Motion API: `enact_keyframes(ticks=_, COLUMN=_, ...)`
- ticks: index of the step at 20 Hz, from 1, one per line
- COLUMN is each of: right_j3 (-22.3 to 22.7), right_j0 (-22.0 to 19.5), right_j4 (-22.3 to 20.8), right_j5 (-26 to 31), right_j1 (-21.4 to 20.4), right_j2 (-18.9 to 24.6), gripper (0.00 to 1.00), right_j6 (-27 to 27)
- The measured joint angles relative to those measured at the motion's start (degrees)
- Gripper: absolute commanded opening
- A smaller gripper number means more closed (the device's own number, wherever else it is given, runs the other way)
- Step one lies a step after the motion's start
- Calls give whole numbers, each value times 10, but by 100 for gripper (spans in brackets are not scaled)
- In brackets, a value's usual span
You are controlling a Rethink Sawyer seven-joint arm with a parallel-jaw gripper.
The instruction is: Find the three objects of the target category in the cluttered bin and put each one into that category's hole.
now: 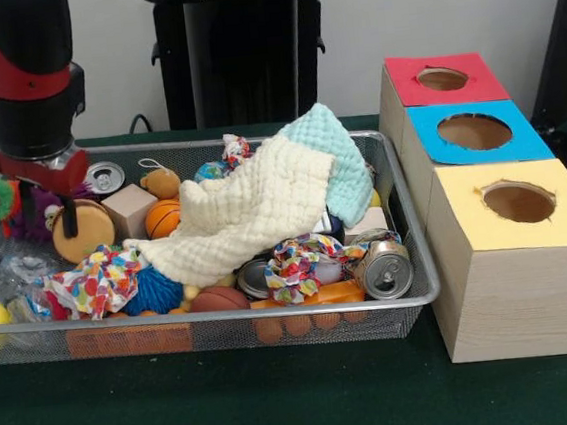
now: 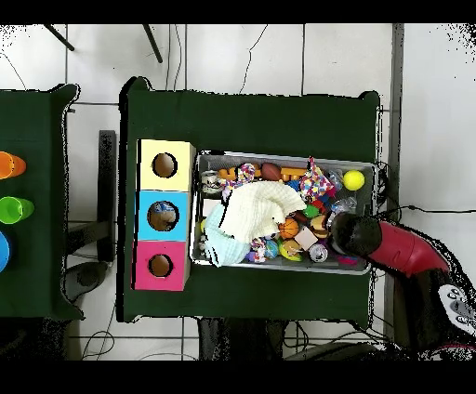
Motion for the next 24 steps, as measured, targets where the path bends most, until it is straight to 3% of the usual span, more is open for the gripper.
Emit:
enact_keyframes(ticks=10, right_j3=-85, right_j0=0, right_j4=-7, right_j5=63, right_j1=42, right_j2=28, gripper=100, right_j6=0)
enact_keyframes(ticks=24, right_j3=-106, right_j0=-9, right_j4=-8, right_j5=69, right_j1=49, right_j2=47, gripper=100, right_j6=0)
